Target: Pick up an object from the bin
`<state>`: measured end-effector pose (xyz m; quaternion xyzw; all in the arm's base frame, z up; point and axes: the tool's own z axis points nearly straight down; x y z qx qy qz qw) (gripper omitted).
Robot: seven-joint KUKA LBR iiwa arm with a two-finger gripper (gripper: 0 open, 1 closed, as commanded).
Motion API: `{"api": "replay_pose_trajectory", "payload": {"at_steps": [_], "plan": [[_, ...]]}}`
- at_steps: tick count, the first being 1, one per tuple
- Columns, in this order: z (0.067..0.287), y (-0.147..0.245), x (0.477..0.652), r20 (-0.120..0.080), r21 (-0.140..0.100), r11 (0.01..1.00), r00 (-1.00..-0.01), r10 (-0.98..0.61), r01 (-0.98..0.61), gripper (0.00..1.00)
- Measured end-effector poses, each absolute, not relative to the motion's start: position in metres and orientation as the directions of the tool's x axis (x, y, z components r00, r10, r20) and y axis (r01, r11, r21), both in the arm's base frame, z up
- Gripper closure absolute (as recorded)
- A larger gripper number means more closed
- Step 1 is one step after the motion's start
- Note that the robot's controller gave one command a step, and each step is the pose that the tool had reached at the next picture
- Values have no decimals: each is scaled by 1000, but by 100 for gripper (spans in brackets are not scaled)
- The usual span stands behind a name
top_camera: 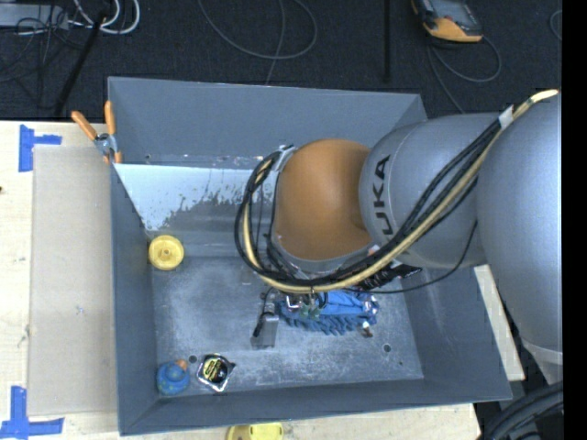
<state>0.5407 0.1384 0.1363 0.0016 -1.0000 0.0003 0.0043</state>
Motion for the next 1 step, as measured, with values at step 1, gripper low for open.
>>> {"api": "replay_pose_trajectory", "payload": {"at_steps": [1], "plan": [[141, 138, 542, 2, 0, 1000, -1000, 0, 0, 0]]}}
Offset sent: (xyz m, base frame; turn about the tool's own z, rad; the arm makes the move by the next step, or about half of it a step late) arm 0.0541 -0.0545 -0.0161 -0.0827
